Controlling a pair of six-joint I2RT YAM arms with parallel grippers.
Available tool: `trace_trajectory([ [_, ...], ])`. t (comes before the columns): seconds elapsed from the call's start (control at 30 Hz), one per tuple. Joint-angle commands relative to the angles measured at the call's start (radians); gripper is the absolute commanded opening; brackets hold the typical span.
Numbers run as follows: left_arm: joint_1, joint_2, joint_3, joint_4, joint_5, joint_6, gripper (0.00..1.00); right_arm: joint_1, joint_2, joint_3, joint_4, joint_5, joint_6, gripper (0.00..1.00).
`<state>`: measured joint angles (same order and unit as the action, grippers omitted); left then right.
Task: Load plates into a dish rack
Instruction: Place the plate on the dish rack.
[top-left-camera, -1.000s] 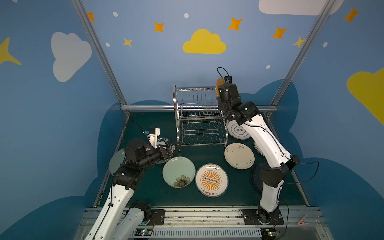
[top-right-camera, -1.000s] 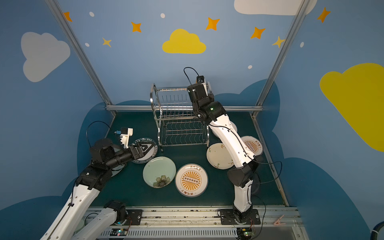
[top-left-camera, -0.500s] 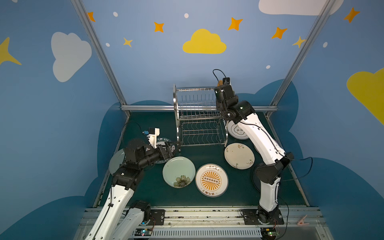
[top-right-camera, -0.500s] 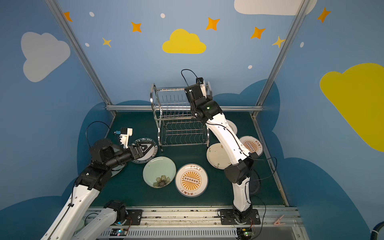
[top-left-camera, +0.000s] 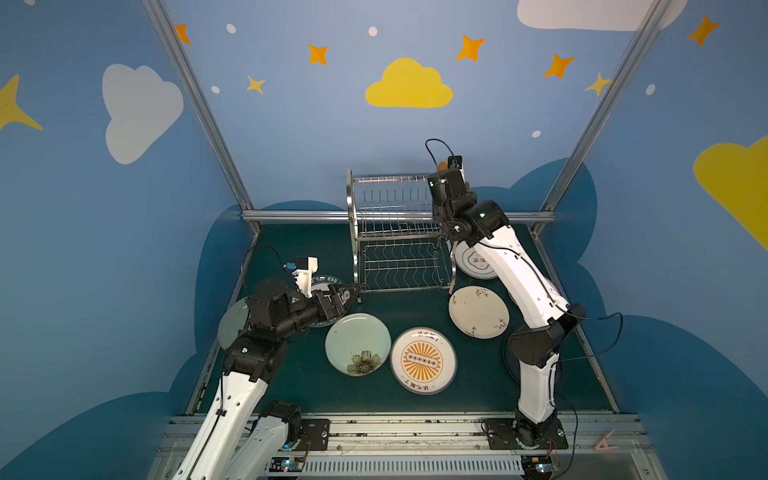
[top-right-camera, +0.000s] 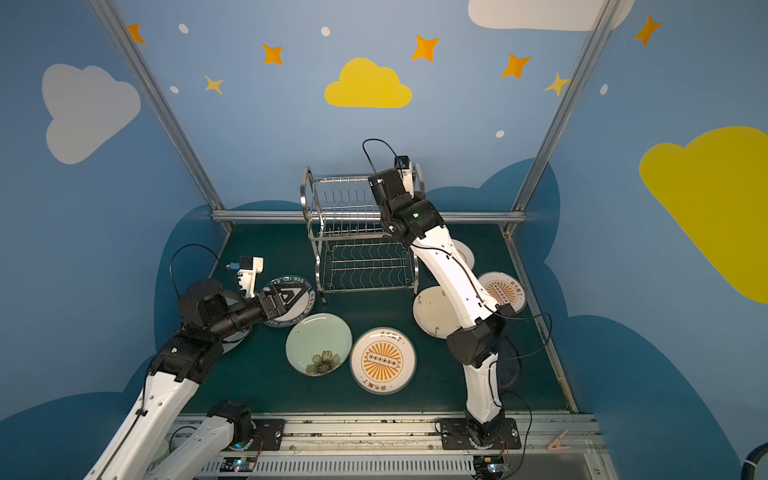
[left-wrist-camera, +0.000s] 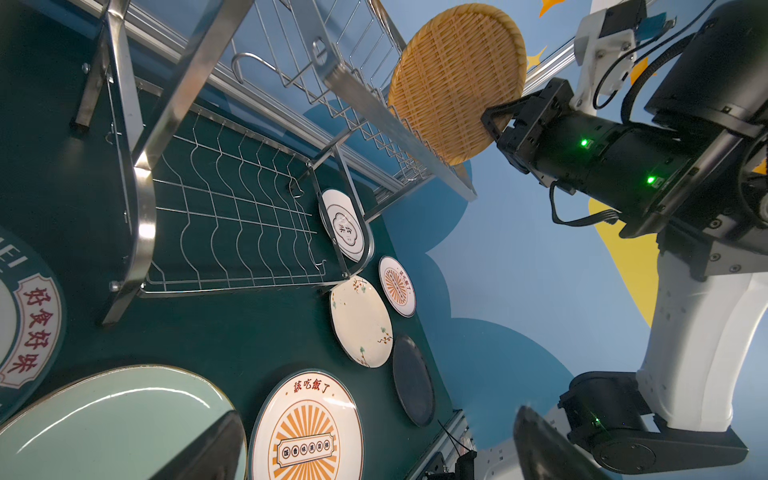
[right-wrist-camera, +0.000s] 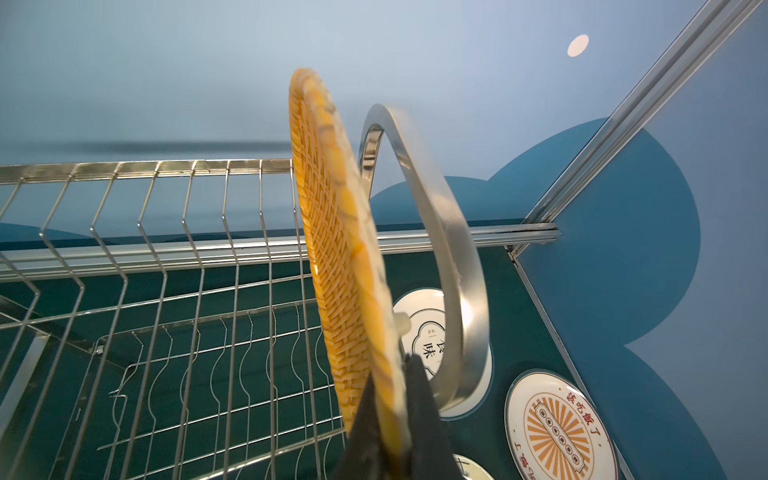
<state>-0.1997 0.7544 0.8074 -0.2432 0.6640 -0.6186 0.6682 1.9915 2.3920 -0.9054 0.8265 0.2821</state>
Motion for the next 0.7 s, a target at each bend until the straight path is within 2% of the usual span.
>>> trace_trajectory([
  [0.0, 0.009, -0.01, -0.005, 0.022, -0.001, -0.003, 1.0, -0.007, 0.017, 0.033, -0.026, 0.007, 0.042, 0.04],
  [0.53, 0.026, -0.012, -0.006, 0.022, -0.001, -0.015, 1.0, 0.007, 0.008, 0.038, -0.053, -0.018, 0.059, 0.18],
  [0.67, 0.029, -0.012, -0.007, 0.024, 0.0, -0.017, 1.0, 0.008, 0.004, 0.039, -0.046, -0.027, 0.043, 0.27],
])
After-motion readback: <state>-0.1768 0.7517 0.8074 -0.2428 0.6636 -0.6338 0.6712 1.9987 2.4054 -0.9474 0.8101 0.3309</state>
